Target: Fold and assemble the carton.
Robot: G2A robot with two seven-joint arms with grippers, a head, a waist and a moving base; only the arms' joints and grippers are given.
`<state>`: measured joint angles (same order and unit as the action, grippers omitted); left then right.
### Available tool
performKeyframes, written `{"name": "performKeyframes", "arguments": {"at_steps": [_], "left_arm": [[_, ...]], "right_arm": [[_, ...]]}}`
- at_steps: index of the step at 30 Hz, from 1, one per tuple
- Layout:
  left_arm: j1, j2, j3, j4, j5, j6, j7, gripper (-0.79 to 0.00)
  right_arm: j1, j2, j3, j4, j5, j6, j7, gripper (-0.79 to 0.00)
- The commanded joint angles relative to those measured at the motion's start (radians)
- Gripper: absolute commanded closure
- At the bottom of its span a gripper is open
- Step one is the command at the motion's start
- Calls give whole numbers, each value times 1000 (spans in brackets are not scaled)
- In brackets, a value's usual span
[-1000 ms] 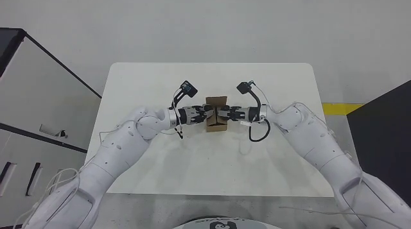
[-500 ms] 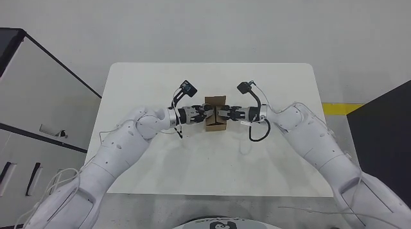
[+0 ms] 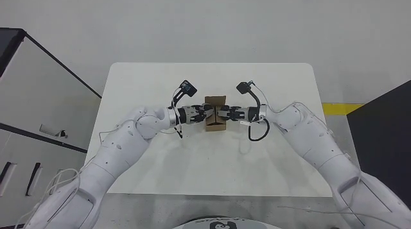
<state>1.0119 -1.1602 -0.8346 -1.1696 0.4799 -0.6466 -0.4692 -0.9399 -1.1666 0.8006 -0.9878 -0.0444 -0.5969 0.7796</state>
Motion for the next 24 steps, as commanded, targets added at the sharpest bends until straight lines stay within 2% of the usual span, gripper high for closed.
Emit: {"name": "performKeyframes", "arguments": {"at_steps": [1, 6, 16, 21, 22, 23, 24], "left_arm": [[1, 0, -1, -2, 2, -1, -1, 0], [5, -1, -4, -8, 6, -2, 0, 0], [3, -6, -6, -3, 6, -4, -5, 0], [7, -1, -26, -23, 14, -9, -3, 0], [12, 2, -32, -33, 17, -15, -5, -139], [17, 5, -39, -43, 18, -18, -8, -471], [23, 8, -48, -53, 19, -19, -10, -785]], "right_arm": [[-1, 0, 1, 0, -1, 0, 1, 0], [-7, 2, 14, -9, 4, -22, -4, 0], [-11, 1, 22, -14, -5, -1, 1, 0], [-23, 9, 50, -23, 21, -50, 3, 0], [-27, 12, 58, -26, 31, -66, 9, 0], [-33, 15, 67, -28, 48, -86, 17, -215], [-38, 19, 76, -29, 64, -103, 29, -511]]}}
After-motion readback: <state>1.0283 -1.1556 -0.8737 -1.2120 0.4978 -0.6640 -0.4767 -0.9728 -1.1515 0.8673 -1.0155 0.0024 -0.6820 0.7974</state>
